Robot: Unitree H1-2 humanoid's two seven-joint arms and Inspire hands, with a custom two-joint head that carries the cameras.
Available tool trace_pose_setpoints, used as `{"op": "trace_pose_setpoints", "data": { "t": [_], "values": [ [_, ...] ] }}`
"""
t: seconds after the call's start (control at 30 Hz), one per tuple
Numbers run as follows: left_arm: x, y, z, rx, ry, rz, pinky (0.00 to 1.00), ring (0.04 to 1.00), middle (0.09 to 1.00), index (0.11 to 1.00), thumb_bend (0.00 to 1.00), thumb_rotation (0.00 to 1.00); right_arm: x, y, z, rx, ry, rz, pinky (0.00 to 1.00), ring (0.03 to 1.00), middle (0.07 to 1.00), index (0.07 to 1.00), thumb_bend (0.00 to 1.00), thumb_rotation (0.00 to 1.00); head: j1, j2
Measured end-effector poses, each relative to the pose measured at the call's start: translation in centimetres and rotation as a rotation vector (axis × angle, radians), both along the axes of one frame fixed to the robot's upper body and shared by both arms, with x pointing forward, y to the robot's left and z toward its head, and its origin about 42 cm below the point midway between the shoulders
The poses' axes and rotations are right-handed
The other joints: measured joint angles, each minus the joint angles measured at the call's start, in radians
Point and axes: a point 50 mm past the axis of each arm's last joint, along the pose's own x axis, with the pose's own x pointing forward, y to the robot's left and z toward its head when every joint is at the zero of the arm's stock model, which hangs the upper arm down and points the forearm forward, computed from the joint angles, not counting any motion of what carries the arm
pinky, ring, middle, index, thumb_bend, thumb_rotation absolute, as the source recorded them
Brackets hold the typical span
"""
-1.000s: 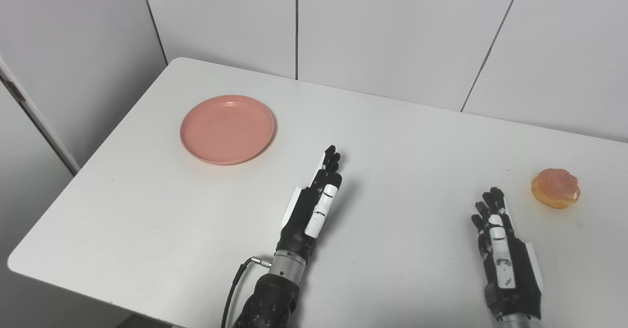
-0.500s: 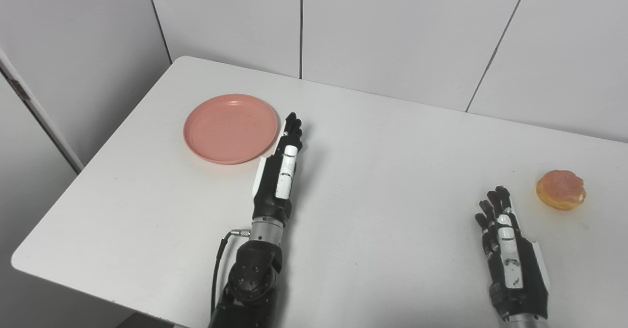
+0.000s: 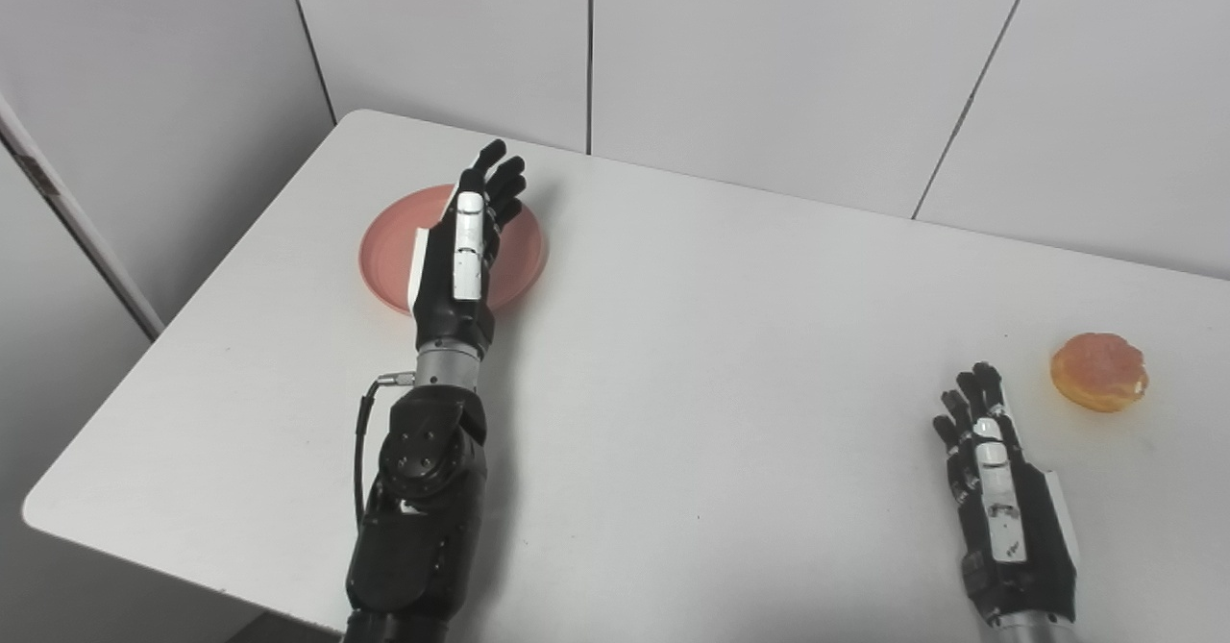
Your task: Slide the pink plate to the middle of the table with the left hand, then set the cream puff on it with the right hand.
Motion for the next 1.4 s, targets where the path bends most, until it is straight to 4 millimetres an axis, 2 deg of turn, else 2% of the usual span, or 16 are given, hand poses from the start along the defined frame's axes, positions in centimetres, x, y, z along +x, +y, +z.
{"op": "trace_pose_setpoints", "data": {
  "t": [0.13,0.37,0.6,0.87,1.03,1.4],
  "values": [
    [0.5,2.2,-0.2,0.004,0.001,0.063,0.88,0.846,0.81,0.795,0.75,1.0,0.0,0.0,0.0,0.0,0.0,-0.001,1.0,1.0,1.0,1.0,0.52,0.85,-0.006,0.002],
    [1.6,4.0,0.5,0.017,-0.028,0.14,0.8,0.786,0.764,0.749,0.78,1.0,0.0,-0.1,0.0,-0.014,-0.004,0.002,1.0,1.0,1.0,1.0,0.52,0.85,-0.006,0.005],
    [2.4,6.3,1.2,0.065,-0.06,0.219,0.73,0.731,0.719,0.708,0.77,1.0,-0.2,-0.1,0.1,-0.012,-0.006,0.003,1.0,1.0,1.0,1.0,0.52,0.86,-0.006,0.005],
    [2.7,8.3,0.0,0.07,-0.018,0.285,0.72,0.729,0.716,0.706,0.76,1.0,-0.2,-0.1,0.1,-0.005,-0.007,0.015,1.0,1.0,1.0,1.0,0.52,0.86,0.0,0.0],
    [2.8,9.6,-0.8,0.093,0.006,0.325,0.77,0.762,0.747,0.74,0.77,1.0,-0.2,-0.1,0.1,-0.004,-0.008,0.018,1.0,1.0,1.0,1.0,0.52,0.85,0.009,0.0],
    [3.1,11.0,-3.3,0.089,0.078,0.349,0.77,0.77,0.762,0.749,0.73,1.0,-0.2,-0.1,0.1,-0.016,-0.013,0.028,1.0,1.0,1.0,1.0,0.51,0.88,0.015,0.008]
  ]
}}
